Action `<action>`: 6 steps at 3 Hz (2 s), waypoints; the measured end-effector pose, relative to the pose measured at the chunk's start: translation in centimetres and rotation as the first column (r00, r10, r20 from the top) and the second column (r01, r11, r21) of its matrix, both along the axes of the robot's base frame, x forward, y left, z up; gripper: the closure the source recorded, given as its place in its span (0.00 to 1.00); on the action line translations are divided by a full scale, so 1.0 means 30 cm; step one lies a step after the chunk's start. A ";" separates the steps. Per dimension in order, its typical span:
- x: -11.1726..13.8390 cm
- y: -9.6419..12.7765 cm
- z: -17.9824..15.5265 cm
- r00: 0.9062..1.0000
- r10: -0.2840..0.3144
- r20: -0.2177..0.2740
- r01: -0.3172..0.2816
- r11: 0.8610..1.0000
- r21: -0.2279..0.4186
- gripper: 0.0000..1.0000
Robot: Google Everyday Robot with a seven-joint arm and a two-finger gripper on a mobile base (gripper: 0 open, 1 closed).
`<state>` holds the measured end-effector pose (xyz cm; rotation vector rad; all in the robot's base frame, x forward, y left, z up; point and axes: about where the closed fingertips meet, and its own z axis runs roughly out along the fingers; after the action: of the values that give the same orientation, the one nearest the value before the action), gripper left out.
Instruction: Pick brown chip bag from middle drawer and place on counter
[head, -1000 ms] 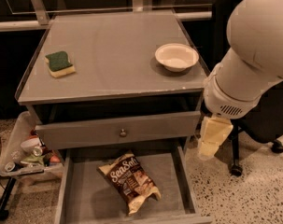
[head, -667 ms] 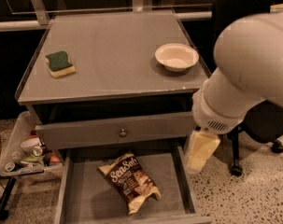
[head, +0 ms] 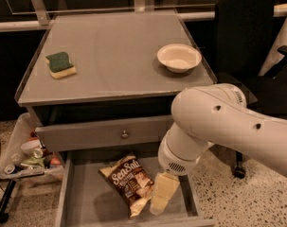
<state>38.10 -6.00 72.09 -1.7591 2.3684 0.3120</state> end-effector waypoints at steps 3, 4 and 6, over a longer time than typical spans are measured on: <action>0.060 0.175 -0.263 0.999 -0.013 0.031 0.011 0.999 0.040 0.00; 0.123 0.243 -0.398 0.997 -0.071 0.037 0.069 0.996 0.050 0.00; 0.150 0.291 -0.545 0.993 -0.111 -0.041 0.112 0.993 0.041 0.00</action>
Offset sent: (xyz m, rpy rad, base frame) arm 0.0045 0.0801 -0.1216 0.0577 -0.0579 0.0621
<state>42.59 2.74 55.73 -1.6088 2.4559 0.3821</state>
